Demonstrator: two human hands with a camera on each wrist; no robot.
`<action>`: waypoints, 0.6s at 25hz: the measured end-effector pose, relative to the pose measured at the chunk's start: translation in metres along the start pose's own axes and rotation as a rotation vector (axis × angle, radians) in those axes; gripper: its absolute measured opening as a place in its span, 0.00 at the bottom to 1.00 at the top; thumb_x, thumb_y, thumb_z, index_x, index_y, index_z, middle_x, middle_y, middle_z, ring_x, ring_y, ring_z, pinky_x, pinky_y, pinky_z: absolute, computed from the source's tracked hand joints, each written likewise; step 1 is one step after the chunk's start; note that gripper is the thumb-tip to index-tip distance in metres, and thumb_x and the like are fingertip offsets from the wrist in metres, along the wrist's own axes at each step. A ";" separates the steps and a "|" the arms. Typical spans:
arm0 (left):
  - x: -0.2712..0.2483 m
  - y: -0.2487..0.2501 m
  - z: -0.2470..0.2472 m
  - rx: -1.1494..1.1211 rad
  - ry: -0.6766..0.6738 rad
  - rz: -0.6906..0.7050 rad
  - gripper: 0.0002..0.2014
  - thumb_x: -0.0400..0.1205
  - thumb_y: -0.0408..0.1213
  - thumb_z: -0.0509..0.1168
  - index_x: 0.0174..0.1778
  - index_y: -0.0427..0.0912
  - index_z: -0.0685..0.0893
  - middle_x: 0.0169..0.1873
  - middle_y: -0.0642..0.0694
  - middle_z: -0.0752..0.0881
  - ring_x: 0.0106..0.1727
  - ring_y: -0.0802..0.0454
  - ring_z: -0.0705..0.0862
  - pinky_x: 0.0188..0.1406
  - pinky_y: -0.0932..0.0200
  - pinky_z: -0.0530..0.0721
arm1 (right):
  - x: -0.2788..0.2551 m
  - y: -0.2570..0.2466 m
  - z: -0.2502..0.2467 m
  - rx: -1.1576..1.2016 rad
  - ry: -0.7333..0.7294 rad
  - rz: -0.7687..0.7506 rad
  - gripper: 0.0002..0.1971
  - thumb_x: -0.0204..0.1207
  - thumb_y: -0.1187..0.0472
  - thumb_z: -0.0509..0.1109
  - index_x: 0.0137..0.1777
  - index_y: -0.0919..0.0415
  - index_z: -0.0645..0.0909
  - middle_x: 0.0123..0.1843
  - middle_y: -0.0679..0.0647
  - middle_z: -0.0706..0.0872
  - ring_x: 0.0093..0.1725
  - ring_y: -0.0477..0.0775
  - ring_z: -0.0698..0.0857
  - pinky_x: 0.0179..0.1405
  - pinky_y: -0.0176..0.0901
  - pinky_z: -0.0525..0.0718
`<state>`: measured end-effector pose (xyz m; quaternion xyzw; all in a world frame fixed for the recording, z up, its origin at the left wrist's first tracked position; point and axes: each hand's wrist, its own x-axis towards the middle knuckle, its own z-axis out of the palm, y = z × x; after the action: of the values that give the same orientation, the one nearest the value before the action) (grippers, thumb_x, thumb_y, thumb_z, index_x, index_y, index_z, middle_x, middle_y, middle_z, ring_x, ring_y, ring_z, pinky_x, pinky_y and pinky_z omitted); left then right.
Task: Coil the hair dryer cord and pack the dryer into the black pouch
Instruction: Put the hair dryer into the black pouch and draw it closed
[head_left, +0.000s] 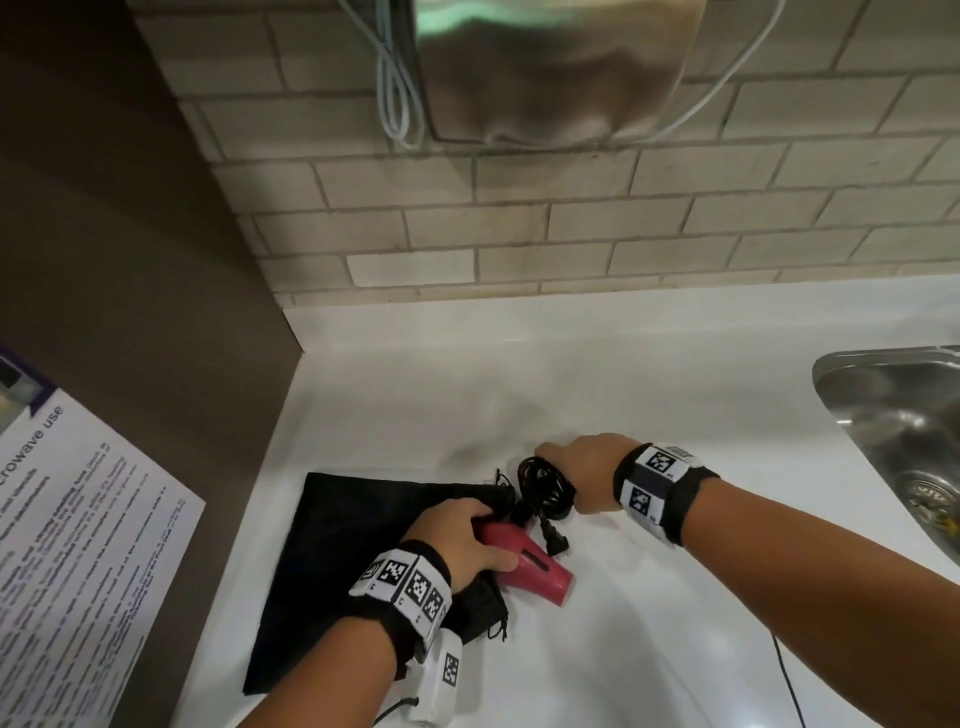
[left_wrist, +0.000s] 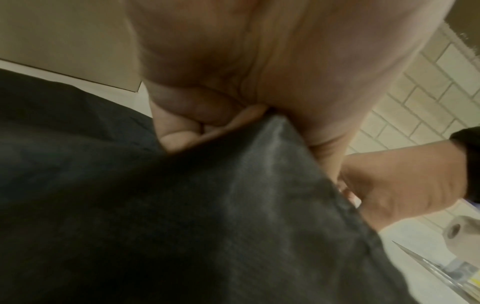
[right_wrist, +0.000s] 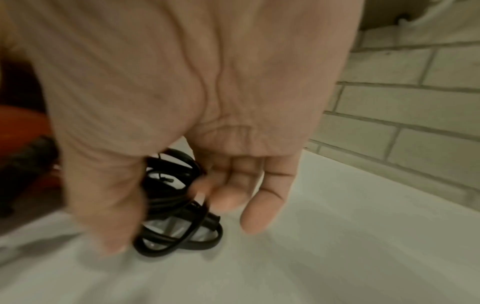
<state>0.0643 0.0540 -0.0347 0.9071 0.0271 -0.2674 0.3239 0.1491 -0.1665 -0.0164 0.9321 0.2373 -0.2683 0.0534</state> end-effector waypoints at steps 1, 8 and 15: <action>-0.001 -0.001 0.001 -0.007 0.001 0.002 0.42 0.68 0.53 0.83 0.79 0.51 0.79 0.72 0.50 0.85 0.69 0.51 0.85 0.73 0.56 0.80 | 0.002 -0.002 0.002 -0.060 0.019 -0.021 0.40 0.70 0.54 0.81 0.80 0.50 0.67 0.68 0.58 0.82 0.66 0.63 0.84 0.58 0.55 0.88; -0.002 -0.008 0.002 -0.094 0.098 -0.020 0.39 0.62 0.53 0.85 0.70 0.50 0.82 0.60 0.57 0.86 0.59 0.56 0.85 0.65 0.60 0.82 | 0.018 -0.028 0.024 -0.143 0.120 -0.281 0.49 0.68 0.47 0.82 0.86 0.50 0.60 0.76 0.54 0.80 0.70 0.62 0.81 0.74 0.58 0.78; -0.011 -0.014 -0.028 -0.266 0.226 -0.005 0.23 0.70 0.57 0.80 0.55 0.49 0.89 0.49 0.55 0.92 0.51 0.56 0.90 0.57 0.56 0.87 | 0.006 -0.027 0.037 -0.065 0.208 -0.169 0.52 0.75 0.45 0.77 0.90 0.57 0.49 0.67 0.56 0.85 0.64 0.61 0.80 0.58 0.56 0.86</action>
<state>0.0650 0.0834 -0.0193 0.8805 0.1007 -0.1585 0.4353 0.1233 -0.1489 -0.0505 0.9293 0.3278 -0.1661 0.0358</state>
